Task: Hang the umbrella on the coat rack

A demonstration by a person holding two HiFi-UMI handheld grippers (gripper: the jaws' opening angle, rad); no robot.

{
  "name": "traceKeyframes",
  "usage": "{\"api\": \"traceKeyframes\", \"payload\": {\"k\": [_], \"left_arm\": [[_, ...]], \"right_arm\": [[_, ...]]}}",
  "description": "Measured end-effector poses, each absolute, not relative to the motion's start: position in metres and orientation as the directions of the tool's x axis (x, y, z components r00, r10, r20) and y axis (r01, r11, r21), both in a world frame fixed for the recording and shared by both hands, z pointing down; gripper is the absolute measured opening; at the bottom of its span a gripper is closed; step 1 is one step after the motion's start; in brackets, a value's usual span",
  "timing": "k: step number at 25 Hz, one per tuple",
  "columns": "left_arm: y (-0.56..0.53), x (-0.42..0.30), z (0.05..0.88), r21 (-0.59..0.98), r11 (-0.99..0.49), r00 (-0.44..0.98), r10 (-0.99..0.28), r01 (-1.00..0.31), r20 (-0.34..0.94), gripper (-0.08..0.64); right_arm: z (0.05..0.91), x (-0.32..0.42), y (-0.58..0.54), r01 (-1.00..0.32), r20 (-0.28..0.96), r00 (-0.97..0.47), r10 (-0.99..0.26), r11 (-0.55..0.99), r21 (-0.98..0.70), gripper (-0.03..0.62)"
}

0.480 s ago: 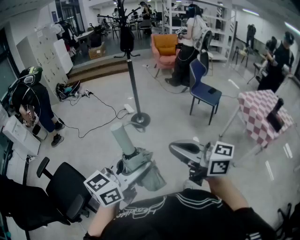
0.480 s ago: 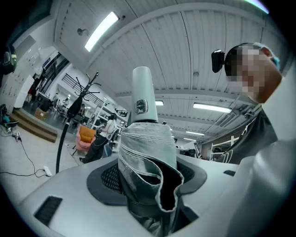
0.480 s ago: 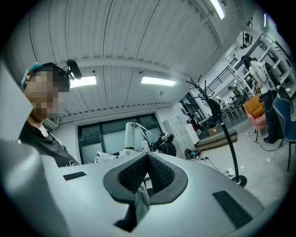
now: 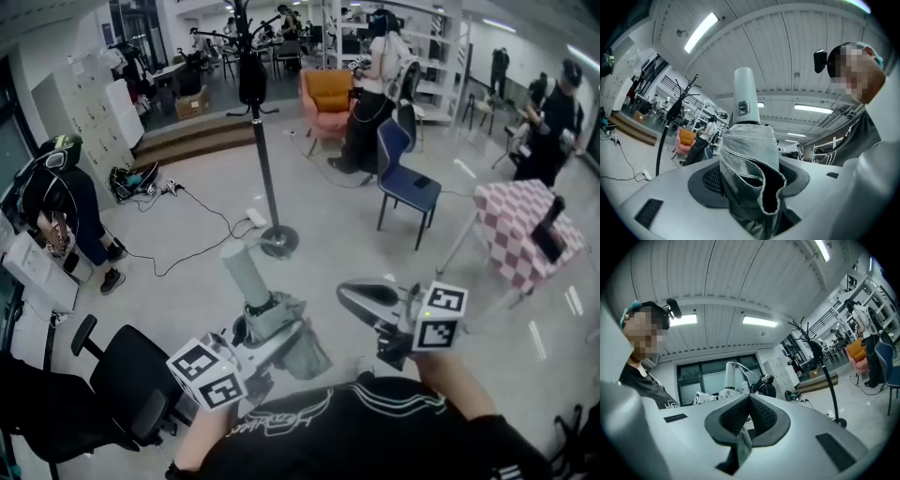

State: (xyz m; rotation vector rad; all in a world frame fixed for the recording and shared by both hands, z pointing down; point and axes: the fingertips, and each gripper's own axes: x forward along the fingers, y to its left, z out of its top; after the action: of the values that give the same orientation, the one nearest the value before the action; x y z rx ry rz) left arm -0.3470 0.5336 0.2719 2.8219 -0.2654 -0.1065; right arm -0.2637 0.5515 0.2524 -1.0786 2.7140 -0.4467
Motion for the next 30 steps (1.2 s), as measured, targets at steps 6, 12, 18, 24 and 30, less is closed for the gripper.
{"api": "traceKeyframes", "payload": {"k": [6, 12, 18, 24, 30], "left_arm": [[0.520, -0.330, 0.288, 0.334, -0.929, 0.983, -0.179, -0.159, -0.029, 0.259], [0.481, -0.281, 0.308, 0.382, -0.908, 0.982, -0.188, -0.172, -0.003, 0.259], [0.423, -0.220, 0.322, 0.421, -0.885, 0.979, -0.198, -0.197, 0.040, 0.259], [0.347, -0.148, 0.346, 0.478, -0.851, 0.976, -0.204, -0.218, 0.081, 0.258], [0.294, -0.083, 0.360, 0.495, -0.837, 0.972, -0.202, -0.233, 0.115, 0.258]], "right_arm": [[0.273, -0.240, 0.539, -0.649, -0.067, -0.682, -0.728, 0.646, -0.401, 0.011], [0.297, -0.185, 0.499, -0.647, -0.056, -0.664, -0.745, 0.611, -0.456, 0.011], [0.309, -0.120, 0.433, -0.614, -0.054, -0.672, -0.738, 0.597, -0.516, 0.011], [0.332, -0.039, 0.357, -0.590, -0.046, -0.668, -0.743, 0.566, -0.576, 0.011], [0.349, 0.027, 0.305, -0.561, -0.055, -0.664, -0.746, 0.546, -0.622, 0.011]]}}
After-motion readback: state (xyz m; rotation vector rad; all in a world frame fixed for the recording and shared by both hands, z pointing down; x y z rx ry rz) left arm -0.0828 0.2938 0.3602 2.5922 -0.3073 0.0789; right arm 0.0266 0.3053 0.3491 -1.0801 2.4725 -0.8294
